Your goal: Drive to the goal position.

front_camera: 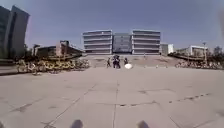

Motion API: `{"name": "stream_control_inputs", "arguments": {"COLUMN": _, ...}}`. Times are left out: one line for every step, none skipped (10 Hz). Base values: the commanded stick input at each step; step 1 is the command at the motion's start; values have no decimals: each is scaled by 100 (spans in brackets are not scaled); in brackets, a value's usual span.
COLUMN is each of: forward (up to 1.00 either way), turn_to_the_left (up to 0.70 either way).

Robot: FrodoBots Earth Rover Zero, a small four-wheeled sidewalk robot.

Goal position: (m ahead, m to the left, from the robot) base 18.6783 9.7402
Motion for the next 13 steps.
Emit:
{"name": "stream_control_inputs", "arguments": {"forward": 100, "turn_to_the_left": 31}}
{"name": "stream_control_inputs", "arguments": {"forward": 100, "turn_to_the_left": 27}}
{"name": "stream_control_inputs", "arguments": {"forward": 100, "turn_to_the_left": 15}}
{"name": "stream_control_inputs", "arguments": {"forward": 100, "turn_to_the_left": 5}}
{"name": "stream_control_inputs", "arguments": {"forward": 100, "turn_to_the_left": 0}}
{"name": "stream_control_inputs", "arguments": {"forward": 100, "turn_to_the_left": 0}}
{"name": "stream_control_inputs", "arguments": {"forward": 100, "turn_to_the_left": 0}}
{"name": "stream_control_inputs", "arguments": {"forward": 100, "turn_to_the_left": 0}}
{"name": "stream_control_inputs", "arguments": {"forward": 100, "turn_to_the_left": 0}}
{"name": "stream_control_inputs", "arguments": {"forward": 100, "turn_to_the_left": 0}}
{"name": "stream_control_inputs", "arguments": {"forward": 100, "turn_to_the_left": 0}}
{"name": "stream_control_inputs", "arguments": {"forward": 100, "turn_to_the_left": 0}}
{"name": "stream_control_inputs", "arguments": {"forward": 100, "turn_to_the_left": 0}}
